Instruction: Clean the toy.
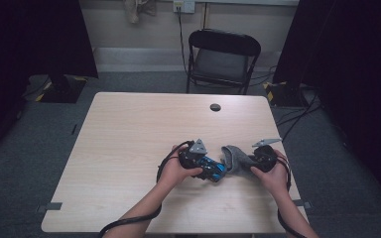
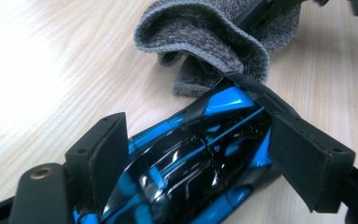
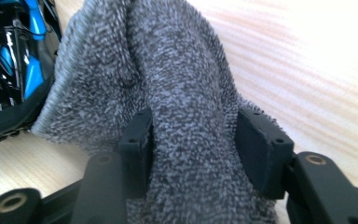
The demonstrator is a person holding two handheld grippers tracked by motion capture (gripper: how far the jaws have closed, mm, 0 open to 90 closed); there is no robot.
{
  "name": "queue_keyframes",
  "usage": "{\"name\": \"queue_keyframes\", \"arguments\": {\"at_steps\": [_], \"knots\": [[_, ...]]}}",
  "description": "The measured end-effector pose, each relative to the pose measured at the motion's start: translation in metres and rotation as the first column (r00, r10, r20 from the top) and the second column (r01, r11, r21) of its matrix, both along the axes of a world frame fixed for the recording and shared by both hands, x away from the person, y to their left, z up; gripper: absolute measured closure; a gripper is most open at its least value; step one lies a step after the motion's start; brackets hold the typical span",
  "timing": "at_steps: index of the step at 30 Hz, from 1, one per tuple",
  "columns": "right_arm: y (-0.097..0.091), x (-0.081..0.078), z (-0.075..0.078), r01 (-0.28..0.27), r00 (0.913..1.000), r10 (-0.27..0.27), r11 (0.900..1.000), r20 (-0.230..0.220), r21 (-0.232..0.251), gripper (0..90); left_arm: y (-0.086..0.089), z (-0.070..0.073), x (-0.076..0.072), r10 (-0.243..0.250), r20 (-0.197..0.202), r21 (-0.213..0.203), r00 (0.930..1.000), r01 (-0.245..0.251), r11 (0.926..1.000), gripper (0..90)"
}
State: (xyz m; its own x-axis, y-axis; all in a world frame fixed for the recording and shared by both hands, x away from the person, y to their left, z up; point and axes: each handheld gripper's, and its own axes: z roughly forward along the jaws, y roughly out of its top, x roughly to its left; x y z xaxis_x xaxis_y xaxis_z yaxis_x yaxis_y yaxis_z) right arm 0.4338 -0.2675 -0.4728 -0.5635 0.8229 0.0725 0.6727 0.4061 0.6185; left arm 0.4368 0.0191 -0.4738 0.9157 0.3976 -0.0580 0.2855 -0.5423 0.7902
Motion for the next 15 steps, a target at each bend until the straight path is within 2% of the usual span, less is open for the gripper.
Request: {"name": "queue_keyframes", "arguments": {"at_steps": [3, 5, 8, 11, 15], "knots": [[0.001, -0.001, -0.003, 0.001, 1.0000, -0.001, 1.0000, 0.009, -0.008, 58.9, 0.010, 0.001, -0.001, 0.015, -0.009, 0.031, 0.9998, -0.015, 0.9994, 20.0], [0.003, -0.002, -0.001, 0.001, 0.9999, 0.000, 0.9995, 0.015, -0.031, 66.1, 0.017, 0.000, -0.002, 0.029, -0.010, 0.029, 0.9995, -0.029, 0.9992, 20.1], [0.006, -0.001, 0.002, 0.011, 0.9999, -0.011, 0.9989, 0.003, -0.045, 71.2, 0.024, -0.002, -0.004, 0.043, -0.022, 0.030, 0.9988, -0.042, 0.9986, 20.6], [0.007, 0.003, 0.006, 0.053, 0.9985, -0.053, 0.9986, 0.010, 0.003, 72.2, 0.026, -0.005, -0.006, 0.037, -0.029, 0.033, 0.9989, -0.036, 0.9988, 22.7], [0.018, 0.013, 0.021, 0.097, 0.9931, -0.098, 0.9951, 0.065, 0.020, 72.5, 0.025, -0.005, -0.006, 0.031, -0.022, 0.014, 0.9993, -0.031, 0.9994, 22.8]]}}
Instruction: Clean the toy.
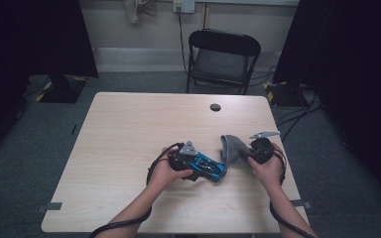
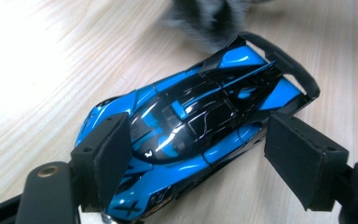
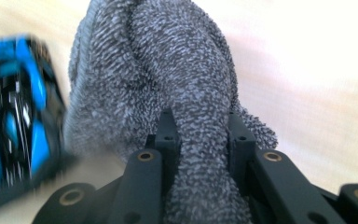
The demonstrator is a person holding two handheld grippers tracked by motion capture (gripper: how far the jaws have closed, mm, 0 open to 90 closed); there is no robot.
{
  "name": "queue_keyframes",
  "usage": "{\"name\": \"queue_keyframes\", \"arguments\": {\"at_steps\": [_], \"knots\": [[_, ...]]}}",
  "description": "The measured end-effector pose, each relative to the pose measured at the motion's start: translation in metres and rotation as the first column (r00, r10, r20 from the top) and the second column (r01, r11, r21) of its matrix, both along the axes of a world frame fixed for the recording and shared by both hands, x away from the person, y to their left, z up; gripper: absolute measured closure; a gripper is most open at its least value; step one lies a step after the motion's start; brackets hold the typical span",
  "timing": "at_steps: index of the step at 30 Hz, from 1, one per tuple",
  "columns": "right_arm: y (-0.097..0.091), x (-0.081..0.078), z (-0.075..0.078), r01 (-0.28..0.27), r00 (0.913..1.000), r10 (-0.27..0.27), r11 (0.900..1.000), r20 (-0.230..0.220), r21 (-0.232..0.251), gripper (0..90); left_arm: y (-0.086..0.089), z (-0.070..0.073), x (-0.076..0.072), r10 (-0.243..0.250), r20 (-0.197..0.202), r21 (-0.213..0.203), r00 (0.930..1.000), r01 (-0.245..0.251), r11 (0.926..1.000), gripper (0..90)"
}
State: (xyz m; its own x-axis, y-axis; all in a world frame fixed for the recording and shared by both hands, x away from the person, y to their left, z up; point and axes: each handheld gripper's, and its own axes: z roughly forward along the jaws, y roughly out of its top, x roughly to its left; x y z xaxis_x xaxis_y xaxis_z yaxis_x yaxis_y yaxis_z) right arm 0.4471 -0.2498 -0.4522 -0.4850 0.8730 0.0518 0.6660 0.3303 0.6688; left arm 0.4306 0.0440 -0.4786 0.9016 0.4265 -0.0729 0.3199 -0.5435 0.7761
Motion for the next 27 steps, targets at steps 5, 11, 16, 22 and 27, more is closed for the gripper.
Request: {"name": "queue_keyframes", "arguments": {"at_steps": [5, 11, 16, 22, 27], "knots": [[0.024, 0.020, 0.009, 0.032, 0.9986, -0.032, 0.9994, 0.042, 0.016, 72.5, -0.007, 0.002, -0.002, -0.018, 0.014, -0.004, 0.9997, 0.018, 0.9998, 22.6], [0.067, 0.035, 0.000, 0.002, 0.9998, -0.003, 0.9992, 0.020, 0.041, 72.4, -0.011, -0.001, 0.000, -0.006, 0.049, 0.020, 0.9988, 0.005, 0.9998, 22.2], [0.091, 0.032, -0.017, -0.077, 0.9965, 0.077, 0.9970, -0.031, 0.003, 72.3, -0.010, -0.004, 0.001, 0.014, 0.049, 0.033, 0.9987, -0.016, 0.9993, 17.5], [0.086, 0.023, -0.018, -0.179, 0.9832, 0.178, 0.9839, -0.039, -0.005, 72.3, -0.010, -0.004, 0.001, 0.001, 0.059, 0.048, 0.9982, -0.004, 0.9988, 17.6], [0.073, 0.016, -0.018, -0.203, 0.9776, 0.203, 0.9791, -0.055, 0.016, 72.3, -0.012, -0.003, 0.000, -0.006, 0.057, 0.053, 0.9984, 0.003, 0.9986, 18.3]]}}
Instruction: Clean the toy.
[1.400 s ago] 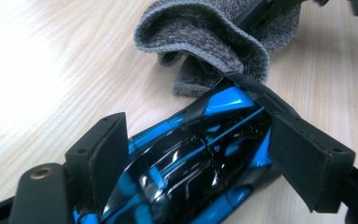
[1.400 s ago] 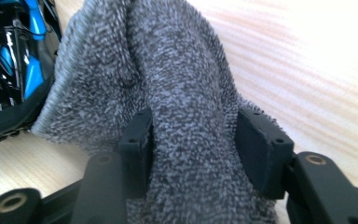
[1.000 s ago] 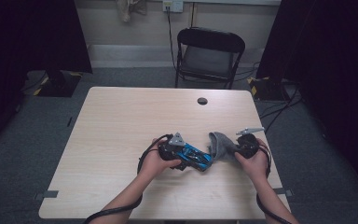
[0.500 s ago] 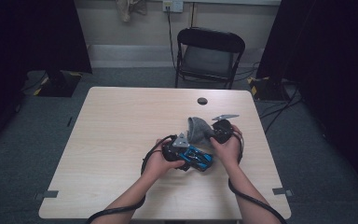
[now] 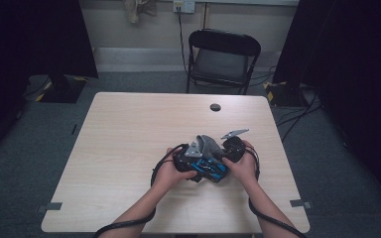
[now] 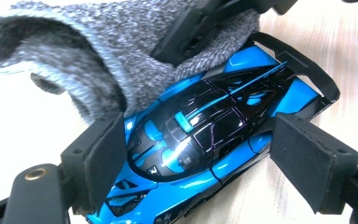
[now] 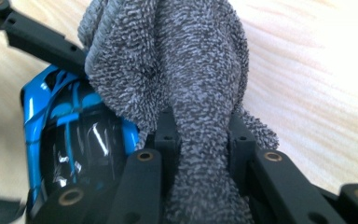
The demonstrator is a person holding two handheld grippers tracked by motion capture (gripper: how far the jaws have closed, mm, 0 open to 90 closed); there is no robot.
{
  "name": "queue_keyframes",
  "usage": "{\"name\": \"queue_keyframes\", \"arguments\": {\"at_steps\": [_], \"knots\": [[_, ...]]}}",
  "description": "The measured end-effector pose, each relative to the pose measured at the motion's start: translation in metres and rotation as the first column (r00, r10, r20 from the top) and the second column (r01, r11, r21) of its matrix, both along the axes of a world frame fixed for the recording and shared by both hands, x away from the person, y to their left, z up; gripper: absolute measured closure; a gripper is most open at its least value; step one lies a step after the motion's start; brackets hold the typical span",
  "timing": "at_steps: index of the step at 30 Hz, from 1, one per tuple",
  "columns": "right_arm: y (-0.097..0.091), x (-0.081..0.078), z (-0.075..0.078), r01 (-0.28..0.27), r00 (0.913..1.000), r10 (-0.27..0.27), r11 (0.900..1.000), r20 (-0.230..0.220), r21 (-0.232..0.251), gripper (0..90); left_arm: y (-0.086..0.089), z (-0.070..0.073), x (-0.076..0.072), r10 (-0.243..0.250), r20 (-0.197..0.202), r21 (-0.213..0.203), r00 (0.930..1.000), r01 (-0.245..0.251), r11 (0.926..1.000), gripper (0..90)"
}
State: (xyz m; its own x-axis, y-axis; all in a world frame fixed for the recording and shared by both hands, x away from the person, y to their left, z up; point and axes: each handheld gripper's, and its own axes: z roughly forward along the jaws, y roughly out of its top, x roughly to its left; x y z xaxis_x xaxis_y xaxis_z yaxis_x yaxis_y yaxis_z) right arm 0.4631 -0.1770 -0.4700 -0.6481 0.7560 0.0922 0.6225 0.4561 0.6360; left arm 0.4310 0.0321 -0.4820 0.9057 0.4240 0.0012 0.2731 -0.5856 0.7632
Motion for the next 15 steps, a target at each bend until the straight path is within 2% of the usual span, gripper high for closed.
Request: {"name": "queue_keyframes", "arguments": {"at_steps": [6, 15], "knots": [[-0.010, -0.003, 0.002, -0.009, 0.9999, 0.009, 0.9999, -0.010, 0.004, 72.3, -0.002, 0.001, 0.000, 0.000, -0.004, 0.005, 1.0000, 0.001, 1.0000, 18.3], [-0.024, -0.010, 0.004, -0.015, 0.9996, 0.015, 0.9998, -0.024, 0.010, 72.3, 0.000, 0.000, 0.001, -0.002, -0.007, -0.008, 1.0000, 0.002, 1.0000, 18.5]]}}
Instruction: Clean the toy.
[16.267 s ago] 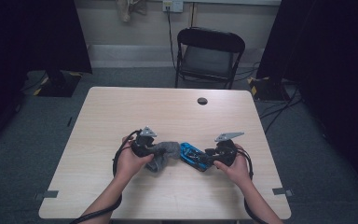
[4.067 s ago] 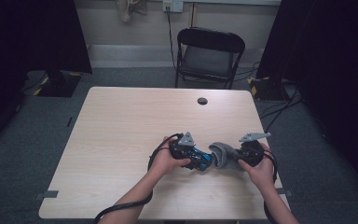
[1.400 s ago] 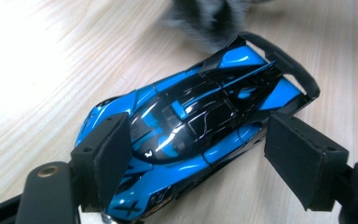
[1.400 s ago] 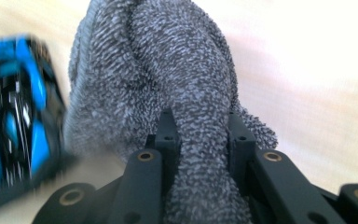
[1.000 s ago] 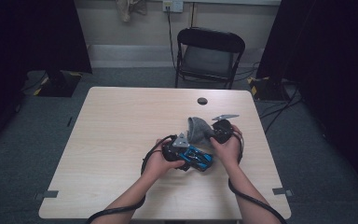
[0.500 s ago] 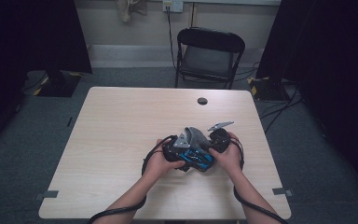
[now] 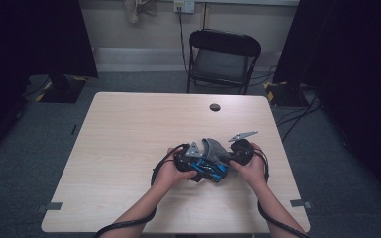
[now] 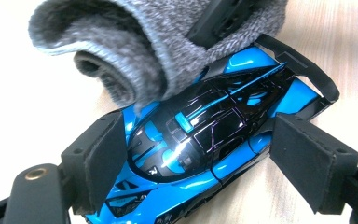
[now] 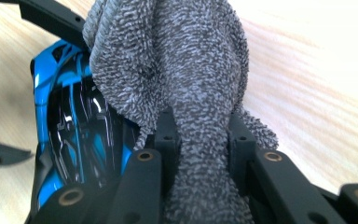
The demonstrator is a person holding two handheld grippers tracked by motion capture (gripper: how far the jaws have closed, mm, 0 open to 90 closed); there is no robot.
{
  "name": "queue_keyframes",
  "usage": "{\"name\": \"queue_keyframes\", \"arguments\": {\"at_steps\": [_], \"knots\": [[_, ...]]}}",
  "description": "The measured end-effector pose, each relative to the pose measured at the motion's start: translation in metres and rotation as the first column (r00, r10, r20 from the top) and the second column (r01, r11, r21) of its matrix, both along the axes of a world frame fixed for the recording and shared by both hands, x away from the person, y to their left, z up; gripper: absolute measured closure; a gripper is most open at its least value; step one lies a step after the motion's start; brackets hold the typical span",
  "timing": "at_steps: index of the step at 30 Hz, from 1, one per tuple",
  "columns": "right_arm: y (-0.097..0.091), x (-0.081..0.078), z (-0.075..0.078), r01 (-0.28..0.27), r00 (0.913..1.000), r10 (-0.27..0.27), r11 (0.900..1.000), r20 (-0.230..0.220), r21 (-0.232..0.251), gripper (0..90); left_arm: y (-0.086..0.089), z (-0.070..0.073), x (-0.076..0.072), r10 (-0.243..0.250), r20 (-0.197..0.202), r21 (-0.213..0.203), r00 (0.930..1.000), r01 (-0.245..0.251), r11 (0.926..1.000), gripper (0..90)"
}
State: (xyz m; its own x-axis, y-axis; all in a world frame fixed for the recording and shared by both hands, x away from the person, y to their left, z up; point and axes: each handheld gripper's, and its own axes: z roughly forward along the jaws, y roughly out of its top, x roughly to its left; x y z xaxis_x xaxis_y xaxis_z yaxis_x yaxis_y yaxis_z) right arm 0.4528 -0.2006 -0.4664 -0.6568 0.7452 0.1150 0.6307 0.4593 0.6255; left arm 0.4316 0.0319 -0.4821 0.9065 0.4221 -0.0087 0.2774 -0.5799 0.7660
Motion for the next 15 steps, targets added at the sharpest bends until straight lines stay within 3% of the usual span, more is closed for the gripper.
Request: {"name": "queue_keyframes", "arguments": {"at_steps": [15], "knots": [[-0.026, -0.016, 0.000, 0.007, 0.9999, -0.007, 1.0000, -0.011, -0.005, 72.4, 0.000, -0.001, 0.000, -0.012, 0.005, -0.005, 0.9999, 0.012, 0.9999, 18.9]]}}
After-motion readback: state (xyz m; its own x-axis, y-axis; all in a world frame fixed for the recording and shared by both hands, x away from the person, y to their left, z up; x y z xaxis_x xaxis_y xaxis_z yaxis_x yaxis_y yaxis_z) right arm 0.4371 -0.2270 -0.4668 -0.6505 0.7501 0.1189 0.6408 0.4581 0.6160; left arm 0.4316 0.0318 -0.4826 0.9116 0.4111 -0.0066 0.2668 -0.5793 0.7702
